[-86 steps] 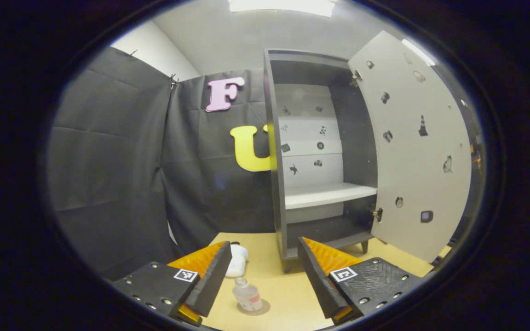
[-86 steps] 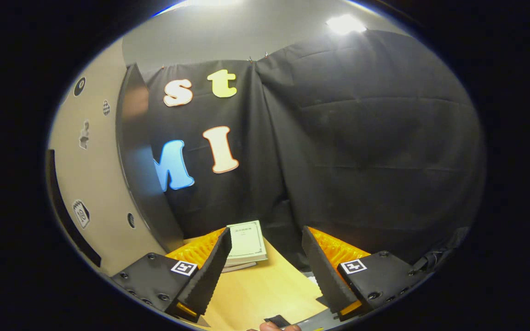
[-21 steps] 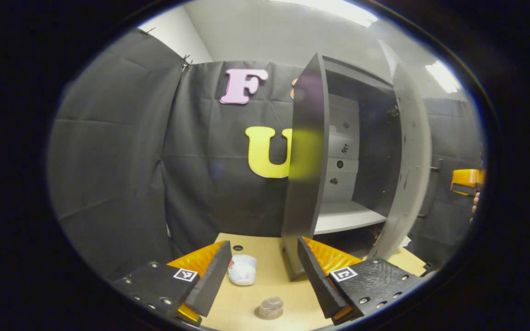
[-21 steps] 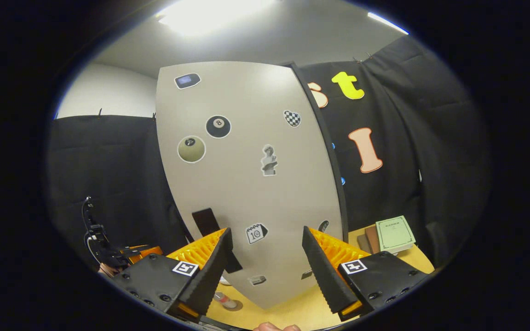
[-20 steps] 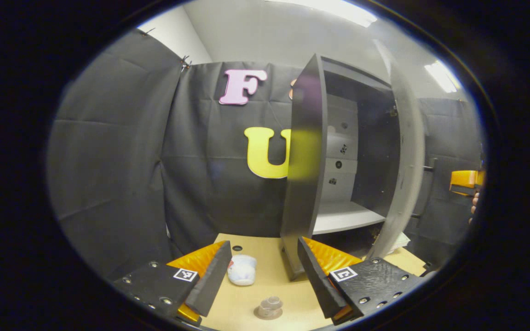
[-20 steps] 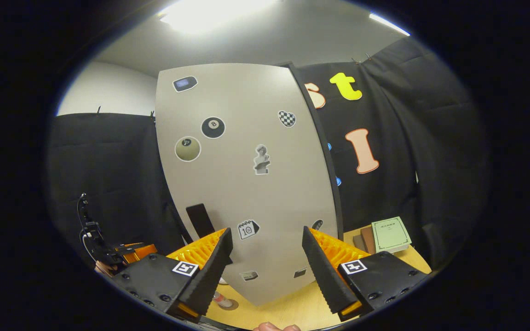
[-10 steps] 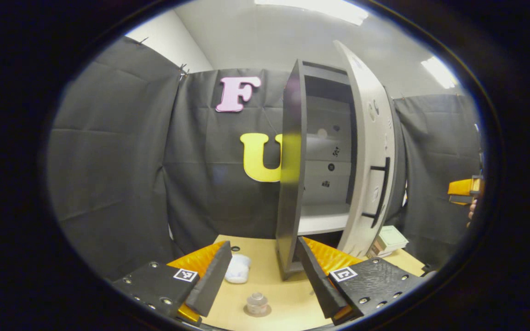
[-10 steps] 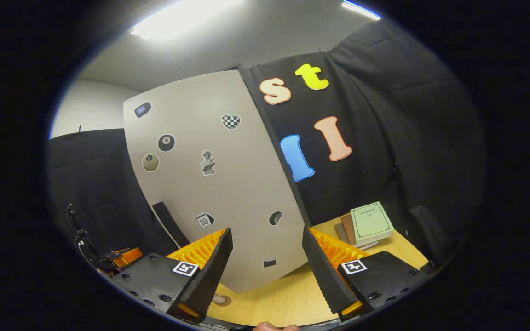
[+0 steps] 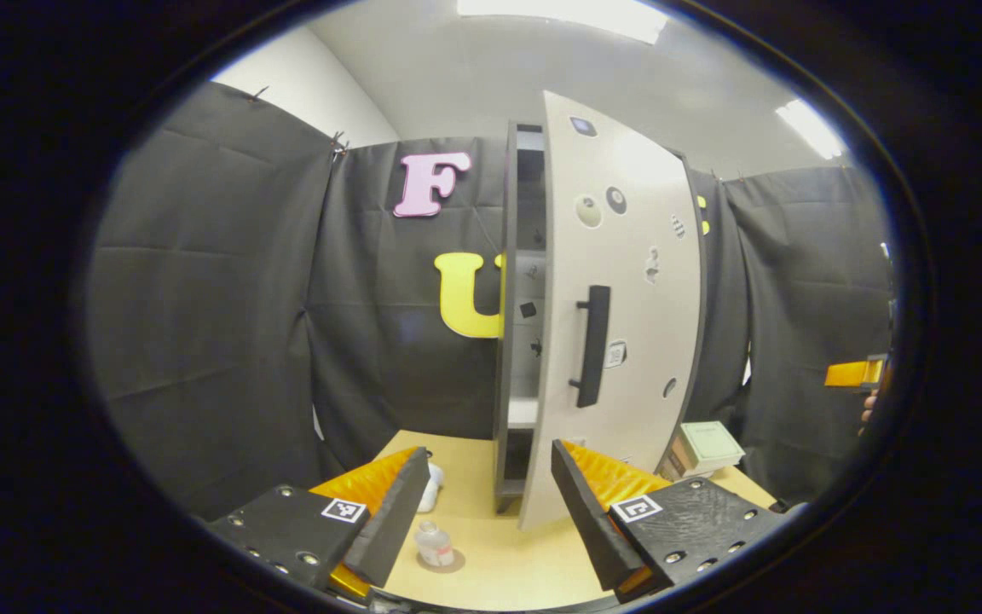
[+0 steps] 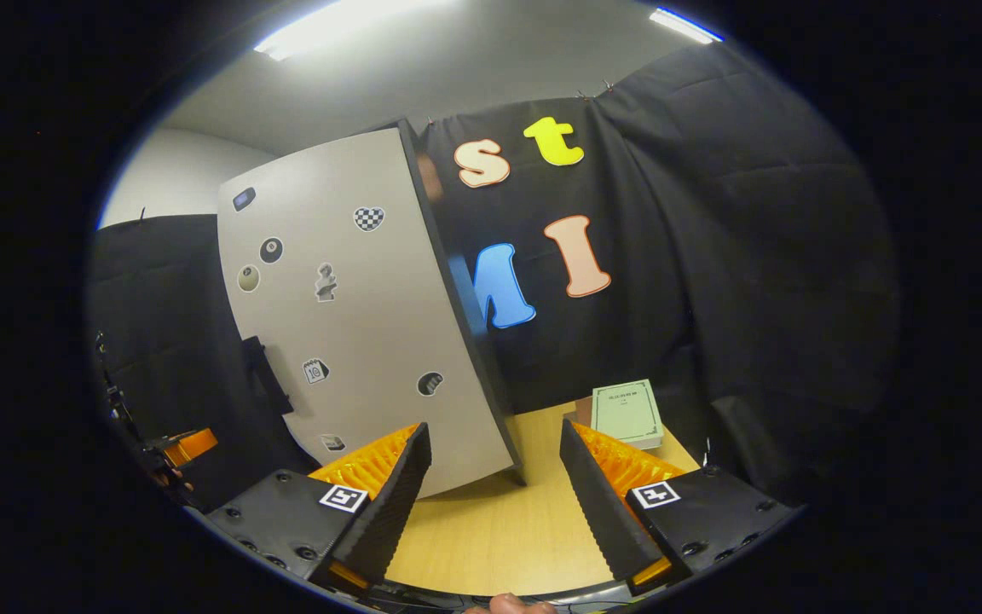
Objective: Open the cabinet door with the right hand, grasp the bottle in the cabinet with the left hand and place it on the coaster, then close the cabinet door with the right hand.
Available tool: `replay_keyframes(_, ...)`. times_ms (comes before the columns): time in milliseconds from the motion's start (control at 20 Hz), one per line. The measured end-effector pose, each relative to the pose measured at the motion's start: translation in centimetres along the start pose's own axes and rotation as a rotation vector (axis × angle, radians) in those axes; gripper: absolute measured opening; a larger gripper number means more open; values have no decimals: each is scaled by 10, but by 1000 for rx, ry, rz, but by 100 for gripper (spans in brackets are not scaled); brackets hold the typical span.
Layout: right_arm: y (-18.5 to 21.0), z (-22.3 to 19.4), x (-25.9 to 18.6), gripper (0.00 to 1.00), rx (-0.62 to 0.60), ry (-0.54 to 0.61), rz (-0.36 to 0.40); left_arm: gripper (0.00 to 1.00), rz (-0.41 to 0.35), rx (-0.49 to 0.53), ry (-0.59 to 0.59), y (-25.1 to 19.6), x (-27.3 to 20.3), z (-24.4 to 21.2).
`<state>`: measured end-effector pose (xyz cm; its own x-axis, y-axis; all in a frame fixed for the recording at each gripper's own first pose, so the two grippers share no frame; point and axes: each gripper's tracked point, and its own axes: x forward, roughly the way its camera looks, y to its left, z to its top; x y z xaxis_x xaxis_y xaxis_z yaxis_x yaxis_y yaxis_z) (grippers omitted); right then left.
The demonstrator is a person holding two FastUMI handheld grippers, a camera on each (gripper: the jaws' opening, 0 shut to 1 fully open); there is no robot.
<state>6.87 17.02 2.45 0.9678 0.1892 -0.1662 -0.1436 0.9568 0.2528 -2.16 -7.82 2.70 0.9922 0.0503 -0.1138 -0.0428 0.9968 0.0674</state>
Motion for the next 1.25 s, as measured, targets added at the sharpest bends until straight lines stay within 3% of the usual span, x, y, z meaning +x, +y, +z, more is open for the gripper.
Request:
replay_keyframes(250, -24, -15, -6, 96, -43, -16, -12, 87, -35, -51, -16, -39, -26, -14)
replay_keyframes(650, -46, -27, -13, 96, -174, -11, -39, 88, -56, -37, -125, -92, -35, 10)
replay_keyframes(950, -44, -18, -3, 96, -160, -28, -30, 88, 1, -57, -100, -87, -30, 5)
replay_keyframes(1150, -44, -8, 9, 96, -160, -48, -37, 87, 50, -85, -107, -60, -33, 9)
replay_keyframes(1200, -42, -7, 13, 89, -158, -46, -34, 87, 68, -76, -105, -53, -36, 11)
replay_keyframes(1250, -40, -7, 17, 89, -157, -44, -34, 88, 80, -71, -107, -48, -39, 14)
